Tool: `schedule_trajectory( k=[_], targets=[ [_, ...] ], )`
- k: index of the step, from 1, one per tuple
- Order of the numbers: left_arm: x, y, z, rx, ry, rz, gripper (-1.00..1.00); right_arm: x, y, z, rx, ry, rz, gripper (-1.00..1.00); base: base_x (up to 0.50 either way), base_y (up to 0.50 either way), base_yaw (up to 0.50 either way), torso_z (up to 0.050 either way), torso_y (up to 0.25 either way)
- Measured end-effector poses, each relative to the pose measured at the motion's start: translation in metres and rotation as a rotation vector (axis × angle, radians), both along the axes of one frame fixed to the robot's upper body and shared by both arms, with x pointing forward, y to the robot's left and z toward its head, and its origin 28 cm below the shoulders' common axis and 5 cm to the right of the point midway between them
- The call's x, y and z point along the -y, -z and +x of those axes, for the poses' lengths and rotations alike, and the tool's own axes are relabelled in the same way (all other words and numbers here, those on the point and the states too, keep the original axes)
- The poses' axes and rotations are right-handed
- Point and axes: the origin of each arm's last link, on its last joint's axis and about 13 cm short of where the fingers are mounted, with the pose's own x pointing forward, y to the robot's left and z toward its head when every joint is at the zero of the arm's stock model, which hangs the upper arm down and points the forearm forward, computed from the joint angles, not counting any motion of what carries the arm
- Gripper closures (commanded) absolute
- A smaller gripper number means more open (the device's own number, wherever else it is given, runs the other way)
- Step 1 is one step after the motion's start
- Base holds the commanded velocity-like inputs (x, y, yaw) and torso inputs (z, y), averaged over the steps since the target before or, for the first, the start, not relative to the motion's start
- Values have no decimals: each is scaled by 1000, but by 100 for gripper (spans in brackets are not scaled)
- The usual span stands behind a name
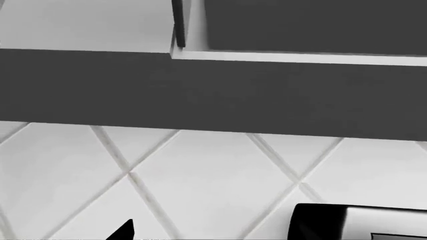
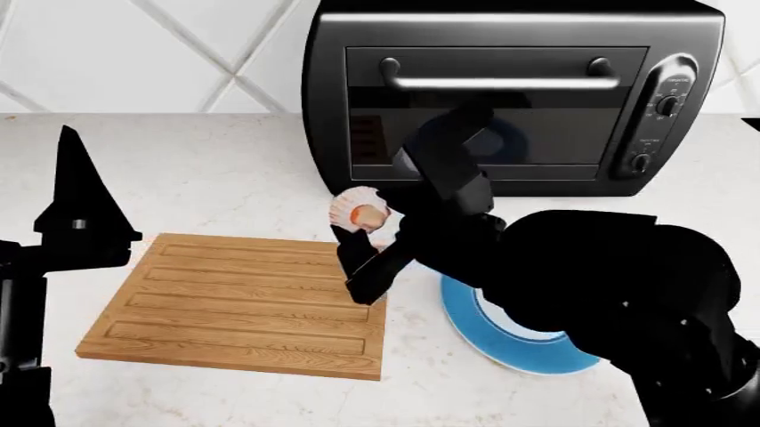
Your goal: Pick the scallop from the plate and place it on the cutting board. Then pick the condiment bottle from the cabinet and place it next to the cutting board.
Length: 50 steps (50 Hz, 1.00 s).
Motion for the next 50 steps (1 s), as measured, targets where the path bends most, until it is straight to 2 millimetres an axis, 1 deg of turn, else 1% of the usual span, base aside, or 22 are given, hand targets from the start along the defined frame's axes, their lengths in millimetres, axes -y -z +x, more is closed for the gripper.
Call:
schedule_trajectory(
  k=[12,31,39,50],
  targets=[
    [-1,1,1,-4,2,-4,-100,-12,-6,-3,-38,-106,42,100,0,0,0,0,0],
    [-1,2,2,-4,7,-13,-100,-37,4,10,-127,-234,41,100,0,0,0,0,0],
    [-1,2,1,-3,8,-15,-100,-42,8,11,-150,-261,29,100,0,0,0,0,0],
    [-1,2,2,-3,9,-15,-100,-43,12,11,-176,-273,12,100,0,0,0,0,0]
  ],
)
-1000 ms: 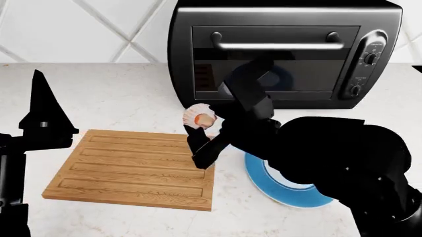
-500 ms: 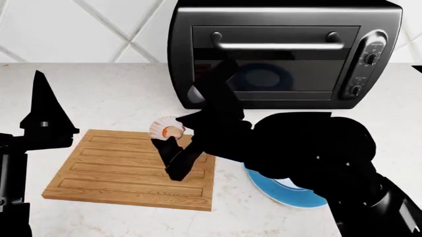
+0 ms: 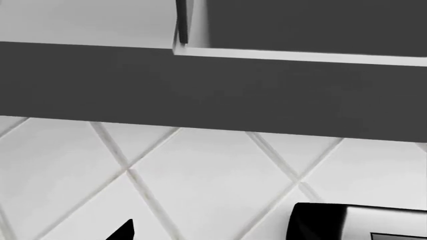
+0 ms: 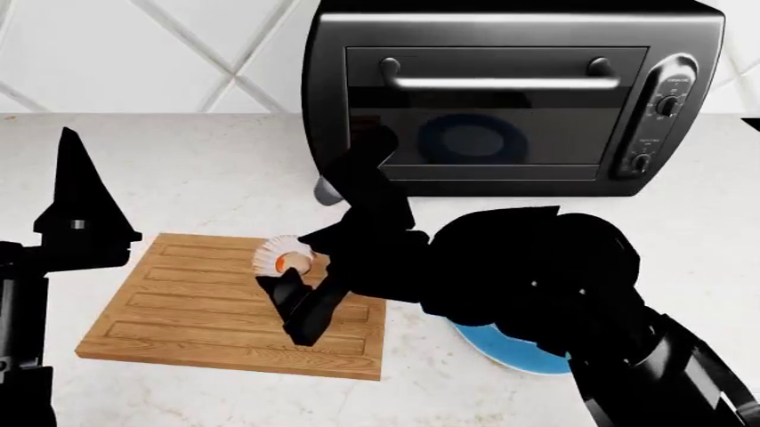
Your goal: Pick the scallop from the plate and place it on the cutting board. Then pick the condiment bottle from the cabinet and place it next to the cutting board.
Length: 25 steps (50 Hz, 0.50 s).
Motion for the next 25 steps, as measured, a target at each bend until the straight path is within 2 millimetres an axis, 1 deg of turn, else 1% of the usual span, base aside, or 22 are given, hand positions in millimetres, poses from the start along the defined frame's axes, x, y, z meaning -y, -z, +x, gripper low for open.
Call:
schedule_trajectory(
  k=[6,7,25],
  targets=[
    [0,0,1,0,1,1,-100,0,1,0,-7,-6,-5,100,0,0,0,0,0],
    [0,0,1,0,1,1,-100,0,1,0,-8,-6,-5,-100,0,0,0,0,0],
    [1,0,1,-1,5,3,-100,0,-3,0,8,-5,-5,-100,0,0,0,0,0]
  ],
)
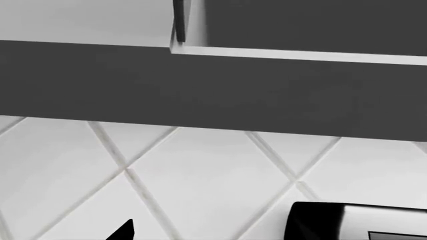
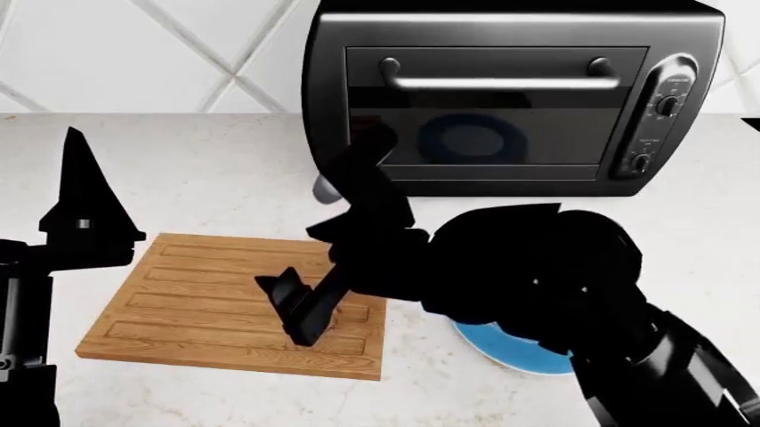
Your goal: Pick the scallop from the plate and place it on the cutting board. Then pick the condiment bottle from the cabinet and place it next to the cutting board.
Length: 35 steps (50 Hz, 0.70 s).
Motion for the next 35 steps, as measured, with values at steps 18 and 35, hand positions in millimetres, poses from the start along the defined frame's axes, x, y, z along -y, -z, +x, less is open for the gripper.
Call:
schedule_trajectory(
  k=[18,35],
  targets=[
    [2,-1,0,0,7,2,-100,11,-14,-13,50,30,28,-100,0,0,0,0,0],
    [8,-4,-2,1,37,13,-100,43,-31,-45,147,157,98,-100,0,0,0,0,0]
  ],
)
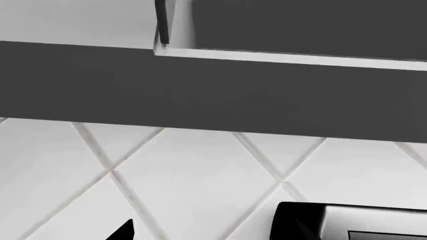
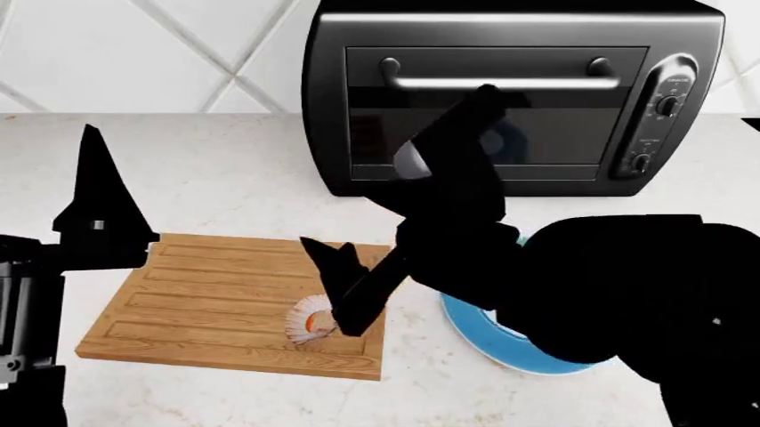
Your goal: Pick the scallop from the plate and place it on the cutting board. Then pick the condiment bottle from the cabinet and place it next to the cutting board.
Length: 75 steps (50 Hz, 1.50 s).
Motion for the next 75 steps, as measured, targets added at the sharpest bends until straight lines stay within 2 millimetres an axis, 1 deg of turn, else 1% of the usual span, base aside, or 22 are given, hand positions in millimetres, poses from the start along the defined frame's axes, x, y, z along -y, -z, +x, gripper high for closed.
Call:
schedule_trajectory(
  k=[8,21,29,38,48,55,75],
  targets=[
    [4,0,-3,-4,24,-1,-100,14,-8,-15,92,72,57,-100,0,0,0,0,0],
    [7,0,-8,-7,48,-4,-100,31,-13,-36,325,204,154,-100,0,0,0,0,0],
    [9,-2,-10,-2,58,-2,-100,40,-25,-47,478,301,186,-100,0,0,0,0,0],
    [11,-7,-15,14,69,5,-100,49,-45,-53,610,400,205,-100,0,0,0,0,0],
    [12,-9,-18,22,80,13,-100,57,-70,-55,689,494,229,-100,0,0,0,0,0],
    [13,-9,-18,22,86,16,-100,62,-84,-56,721,561,237,-100,0,0,0,0,0],
    [13,-8,-16,18,97,20,-100,73,-107,-61,781,700,215,-100,0,-2,0,0,0]
  ],
)
